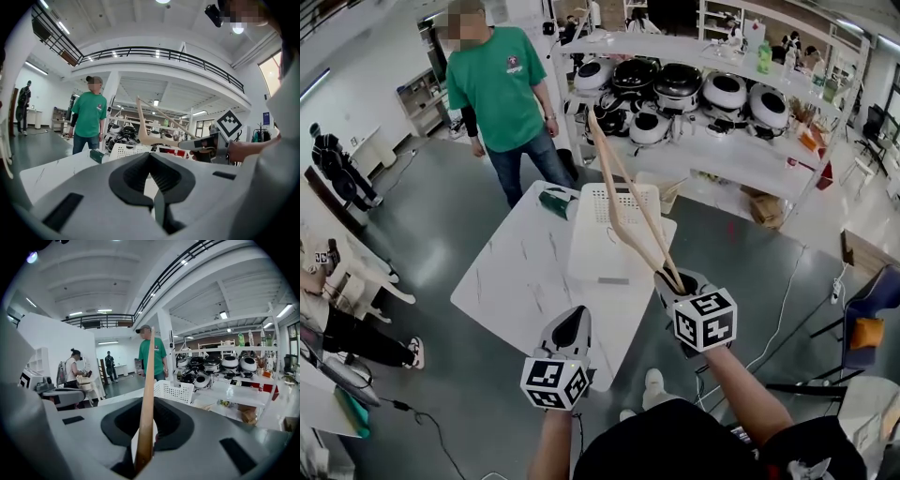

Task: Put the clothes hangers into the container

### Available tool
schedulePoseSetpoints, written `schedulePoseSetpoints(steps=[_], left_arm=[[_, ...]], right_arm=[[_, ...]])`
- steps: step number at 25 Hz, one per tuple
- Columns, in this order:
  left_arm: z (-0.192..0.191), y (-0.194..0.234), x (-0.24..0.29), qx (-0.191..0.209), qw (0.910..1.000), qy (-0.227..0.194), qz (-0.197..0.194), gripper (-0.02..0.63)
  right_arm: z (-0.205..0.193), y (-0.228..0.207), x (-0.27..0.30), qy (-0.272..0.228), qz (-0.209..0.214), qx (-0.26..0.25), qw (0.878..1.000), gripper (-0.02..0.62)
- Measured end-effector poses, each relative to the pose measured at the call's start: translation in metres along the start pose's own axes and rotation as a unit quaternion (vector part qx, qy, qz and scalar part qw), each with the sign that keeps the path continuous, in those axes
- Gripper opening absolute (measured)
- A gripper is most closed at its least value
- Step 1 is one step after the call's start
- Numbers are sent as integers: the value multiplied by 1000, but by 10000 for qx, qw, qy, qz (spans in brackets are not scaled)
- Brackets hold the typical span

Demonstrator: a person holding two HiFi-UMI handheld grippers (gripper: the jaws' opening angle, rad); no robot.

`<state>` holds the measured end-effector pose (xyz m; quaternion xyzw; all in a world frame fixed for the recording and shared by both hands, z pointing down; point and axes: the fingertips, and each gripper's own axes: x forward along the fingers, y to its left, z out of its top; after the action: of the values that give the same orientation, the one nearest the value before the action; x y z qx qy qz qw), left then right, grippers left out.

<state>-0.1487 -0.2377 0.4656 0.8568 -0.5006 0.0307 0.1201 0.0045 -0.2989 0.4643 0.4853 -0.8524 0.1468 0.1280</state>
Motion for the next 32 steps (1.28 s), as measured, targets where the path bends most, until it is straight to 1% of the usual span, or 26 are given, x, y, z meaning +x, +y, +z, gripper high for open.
schedulePoseSetpoints(steps=[12,20,32], left_arm=[[8,9,47,31,9999,-22,131,5],[14,12,64,61,9998,-32,170,5],[14,17,73,54,9998,-27,181,5]], right_arm=[[-4,-25,53,315,166,-69,9993,64],[-21,-42,87,843,60,-85,9964,64],[-44,-51,116,1419,-15,-196,9897,64]])
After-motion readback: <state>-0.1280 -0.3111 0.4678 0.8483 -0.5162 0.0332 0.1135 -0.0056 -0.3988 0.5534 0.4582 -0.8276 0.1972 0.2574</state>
